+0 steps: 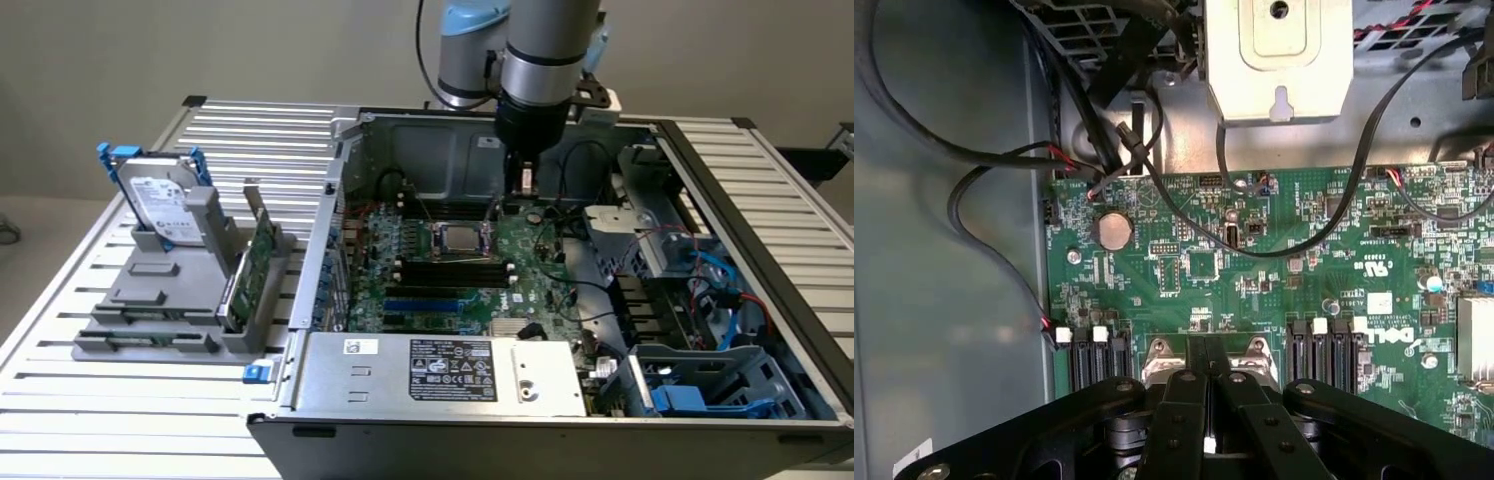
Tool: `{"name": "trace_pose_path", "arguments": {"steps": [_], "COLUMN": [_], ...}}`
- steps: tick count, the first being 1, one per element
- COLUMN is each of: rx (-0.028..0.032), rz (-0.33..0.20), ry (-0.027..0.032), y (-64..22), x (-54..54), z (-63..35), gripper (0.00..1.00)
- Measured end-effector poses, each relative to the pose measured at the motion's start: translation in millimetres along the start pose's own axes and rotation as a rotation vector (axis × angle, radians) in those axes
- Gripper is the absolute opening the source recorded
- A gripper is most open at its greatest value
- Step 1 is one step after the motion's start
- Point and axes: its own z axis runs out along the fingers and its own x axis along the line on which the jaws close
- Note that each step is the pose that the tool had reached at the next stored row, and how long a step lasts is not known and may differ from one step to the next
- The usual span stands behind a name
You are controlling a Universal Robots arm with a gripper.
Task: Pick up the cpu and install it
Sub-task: 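Close the cpu cover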
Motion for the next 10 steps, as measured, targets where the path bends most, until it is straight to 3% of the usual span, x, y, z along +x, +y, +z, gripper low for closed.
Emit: {"name": "trace_pose_path", "arguments": {"steps": [5,10], "rx": [0.0192,0.0302], "rz": [0.001,0.002], "ry": [-0.0011,-0.0019], "y": [-9.6,-20.6], "x": [0.2,0.0], "z": [-0.6,-1.0], "gripper": [0.11,0.11]}}
